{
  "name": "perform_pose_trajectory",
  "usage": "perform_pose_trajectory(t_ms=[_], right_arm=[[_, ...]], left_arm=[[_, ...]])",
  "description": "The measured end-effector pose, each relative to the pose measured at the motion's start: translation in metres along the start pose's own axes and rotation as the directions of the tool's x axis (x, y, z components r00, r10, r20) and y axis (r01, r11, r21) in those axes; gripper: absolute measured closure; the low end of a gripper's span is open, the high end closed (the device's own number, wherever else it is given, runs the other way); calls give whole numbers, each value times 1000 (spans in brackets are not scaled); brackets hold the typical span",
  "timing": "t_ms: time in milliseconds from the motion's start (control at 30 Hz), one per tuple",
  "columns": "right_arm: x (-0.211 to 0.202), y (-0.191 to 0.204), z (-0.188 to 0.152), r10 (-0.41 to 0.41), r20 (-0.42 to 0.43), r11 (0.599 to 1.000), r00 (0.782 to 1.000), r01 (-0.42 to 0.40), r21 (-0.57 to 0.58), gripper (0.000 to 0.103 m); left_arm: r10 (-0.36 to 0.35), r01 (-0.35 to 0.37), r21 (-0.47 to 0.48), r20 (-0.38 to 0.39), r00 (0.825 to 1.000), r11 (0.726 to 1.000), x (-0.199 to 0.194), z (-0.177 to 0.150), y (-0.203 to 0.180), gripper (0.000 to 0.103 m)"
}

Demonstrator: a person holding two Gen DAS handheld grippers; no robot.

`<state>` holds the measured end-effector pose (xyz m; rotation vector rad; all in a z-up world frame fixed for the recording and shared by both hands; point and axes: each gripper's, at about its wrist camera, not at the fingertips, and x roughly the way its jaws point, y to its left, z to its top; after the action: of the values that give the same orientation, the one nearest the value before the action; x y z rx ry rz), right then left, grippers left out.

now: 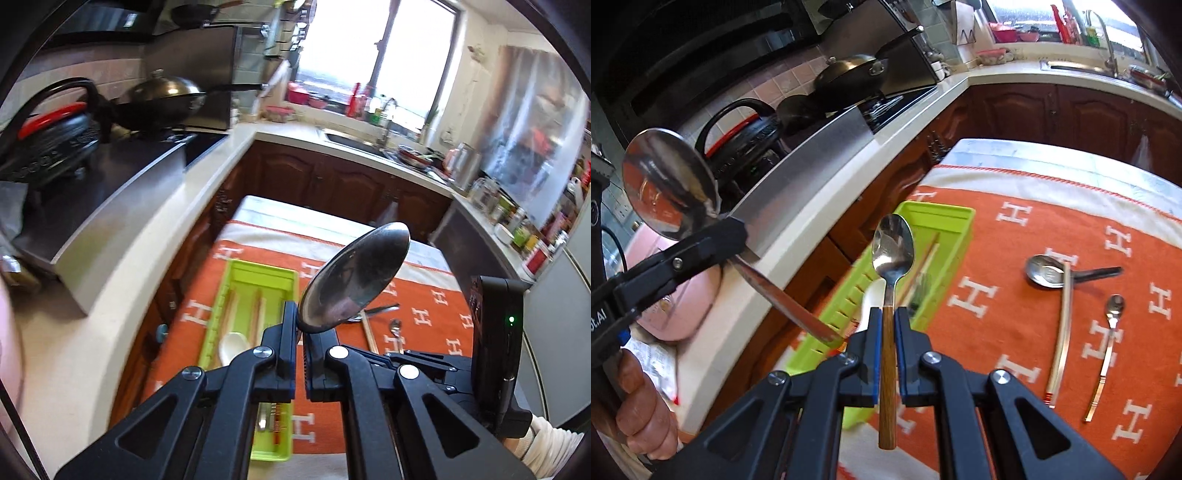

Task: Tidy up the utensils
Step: 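Carry both spoons into the green tray and open both tools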

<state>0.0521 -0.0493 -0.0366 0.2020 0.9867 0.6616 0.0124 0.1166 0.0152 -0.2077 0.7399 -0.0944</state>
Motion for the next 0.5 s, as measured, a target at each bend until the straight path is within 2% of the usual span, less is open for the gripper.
perform_pose_trajectory(t_ms=[133, 267, 333, 500], right_arm=[[16, 7, 5, 67, -40, 997, 997, -66, 30, 96], [41, 7, 5, 118, -80, 989, 990, -110, 98, 96], [55, 1, 4, 127, -102, 982, 987, -111, 150, 96], [85, -19, 0, 99, -126, 961, 987, -62, 271, 96]], left_arm=[[41, -42, -26, -61, 997, 999, 13, 0, 17, 102], [47, -56, -44, -178, 983, 997, 54, -12, 28, 102], [59, -73, -52, -236, 970, 996, 78, -21, 34, 102], [95, -116, -52, -304, 948, 992, 119, -35, 43, 102]])
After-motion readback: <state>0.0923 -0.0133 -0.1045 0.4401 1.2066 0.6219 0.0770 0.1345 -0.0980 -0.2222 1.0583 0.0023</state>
